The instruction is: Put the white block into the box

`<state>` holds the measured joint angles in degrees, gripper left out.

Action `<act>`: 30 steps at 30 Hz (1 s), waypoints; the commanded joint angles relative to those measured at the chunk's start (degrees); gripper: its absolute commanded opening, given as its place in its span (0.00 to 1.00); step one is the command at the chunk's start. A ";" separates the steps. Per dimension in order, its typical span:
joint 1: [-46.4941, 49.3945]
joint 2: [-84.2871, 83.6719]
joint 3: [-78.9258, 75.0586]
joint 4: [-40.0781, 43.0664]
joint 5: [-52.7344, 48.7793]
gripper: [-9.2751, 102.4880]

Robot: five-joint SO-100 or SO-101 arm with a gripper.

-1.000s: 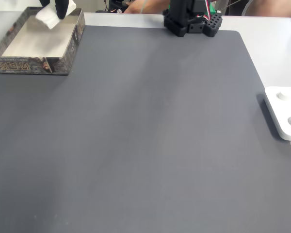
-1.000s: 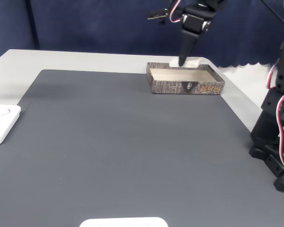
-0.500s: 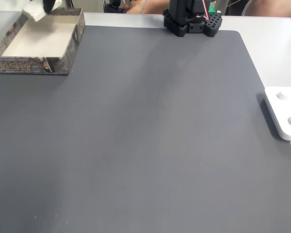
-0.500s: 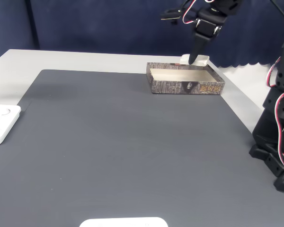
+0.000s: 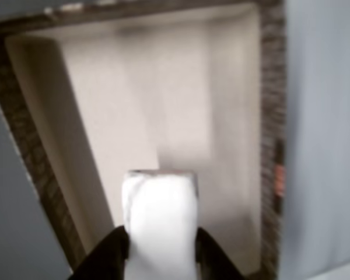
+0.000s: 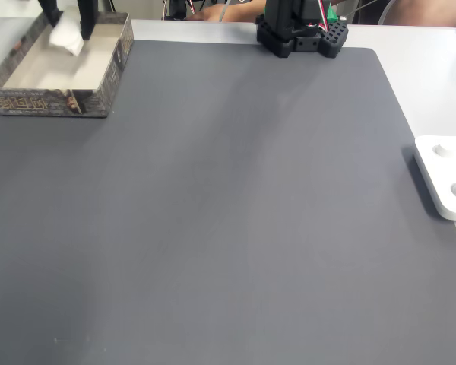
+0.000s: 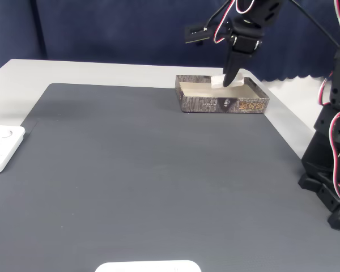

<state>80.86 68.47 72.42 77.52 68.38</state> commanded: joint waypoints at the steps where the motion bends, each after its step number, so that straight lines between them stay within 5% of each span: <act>1: -1.58 -0.44 -5.89 -0.35 0.26 0.10; 30: -3.60 -12.66 -19.07 2.72 -1.76 0.10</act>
<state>78.13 54.84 57.48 79.89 67.24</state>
